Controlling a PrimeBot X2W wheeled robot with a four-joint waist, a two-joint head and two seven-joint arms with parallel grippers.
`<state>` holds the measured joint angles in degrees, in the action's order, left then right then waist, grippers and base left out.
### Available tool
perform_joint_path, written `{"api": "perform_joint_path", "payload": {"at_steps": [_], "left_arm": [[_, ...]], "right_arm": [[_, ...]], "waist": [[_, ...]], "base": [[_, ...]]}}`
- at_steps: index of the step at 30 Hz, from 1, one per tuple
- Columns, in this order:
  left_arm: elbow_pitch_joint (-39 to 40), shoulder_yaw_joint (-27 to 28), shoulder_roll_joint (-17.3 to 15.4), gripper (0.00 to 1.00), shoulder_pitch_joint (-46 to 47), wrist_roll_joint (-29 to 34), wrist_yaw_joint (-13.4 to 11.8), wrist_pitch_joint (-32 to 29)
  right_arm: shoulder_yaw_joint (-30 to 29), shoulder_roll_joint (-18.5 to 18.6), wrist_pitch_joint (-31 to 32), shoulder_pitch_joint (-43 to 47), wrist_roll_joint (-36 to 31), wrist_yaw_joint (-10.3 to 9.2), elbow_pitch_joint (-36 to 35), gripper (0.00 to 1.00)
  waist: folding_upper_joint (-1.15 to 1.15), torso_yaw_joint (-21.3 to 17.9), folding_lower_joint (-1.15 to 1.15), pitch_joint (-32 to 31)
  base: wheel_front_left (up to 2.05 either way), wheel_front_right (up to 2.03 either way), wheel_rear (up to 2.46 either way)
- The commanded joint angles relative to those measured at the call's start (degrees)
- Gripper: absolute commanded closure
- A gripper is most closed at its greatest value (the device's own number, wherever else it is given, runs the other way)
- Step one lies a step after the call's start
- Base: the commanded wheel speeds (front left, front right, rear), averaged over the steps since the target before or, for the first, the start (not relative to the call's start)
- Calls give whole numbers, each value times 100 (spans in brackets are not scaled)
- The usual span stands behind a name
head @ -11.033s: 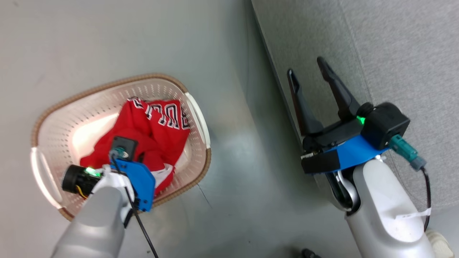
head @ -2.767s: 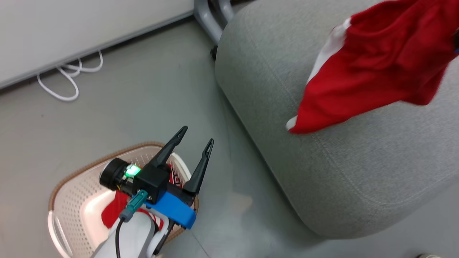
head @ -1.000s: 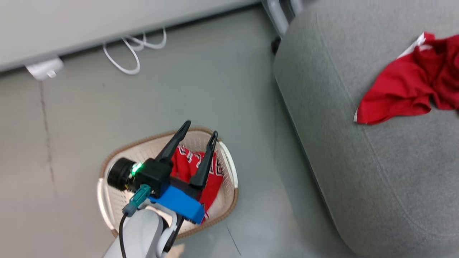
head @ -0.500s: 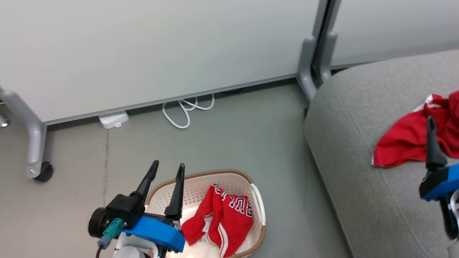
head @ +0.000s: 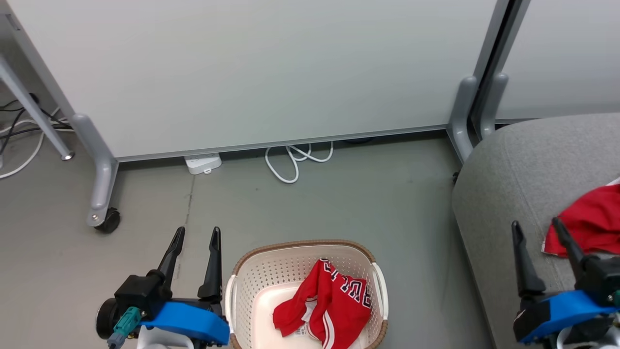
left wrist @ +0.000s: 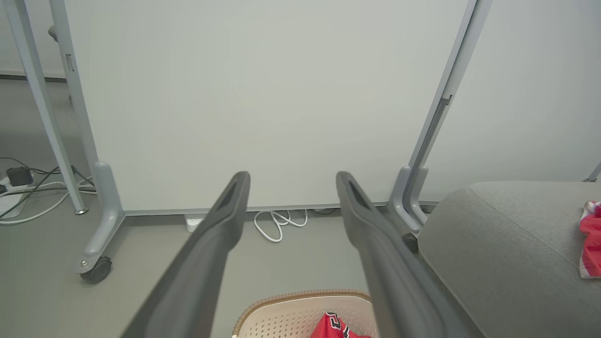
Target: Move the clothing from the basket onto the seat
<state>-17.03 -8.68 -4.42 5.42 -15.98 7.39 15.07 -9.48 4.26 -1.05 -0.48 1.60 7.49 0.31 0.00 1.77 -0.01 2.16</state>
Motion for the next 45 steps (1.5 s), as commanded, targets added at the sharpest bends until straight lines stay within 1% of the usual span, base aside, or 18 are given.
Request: {"api": "perform_joint_path", "payload": {"at_steps": [1, 8, 13, 26, 32, 37, 45], "left_arm": [[-3, 52, 0, 0, -70, 49, 13, 17], [-49, 253, 19, 0, -197, 110, 13, 17], [-63, 353, 35, 0, -256, 141, 13, 17], [-81, 299, 87, 0, -237, 141, 13, 17], [-66, 285, 101, 0, -242, 161, 13, 17], [-92, 210, 101, 0, -33, 194, 13, 17], [-512, -302, -137, 0, 800, 153, 13, 17]], "right_arm": [[53, -54, -49, 173, 26, 1, 30, 0], [280, -131, -124, 323, 79, 1, 204, 0], [372, -138, -158, 274, 118, 1, 305, 0], [412, -141, -200, 160, 203, 1, 393, 0], [485, -141, -192, 58, 210, 1, 366, 0], [576, -140, -193, -123, 192, 1, 255, 0], [817, -140, -196, -870, 91, 1, -59, 0]], "waist": [[0, 79, 1, -53], [0, 164, 1, -101], [0, 169, 1, -94], [0, 150, 1, -58], [0, 50, 1, 55], [0, -95, 1, 393], [0, -443, 1, 1630]], "base": [[0, 0, 0], [0, 0, 0], [0, 0, 0], [0, 0, 0], [0, 0, 0], [0, 0, 0], [0, 0, 0]]}}
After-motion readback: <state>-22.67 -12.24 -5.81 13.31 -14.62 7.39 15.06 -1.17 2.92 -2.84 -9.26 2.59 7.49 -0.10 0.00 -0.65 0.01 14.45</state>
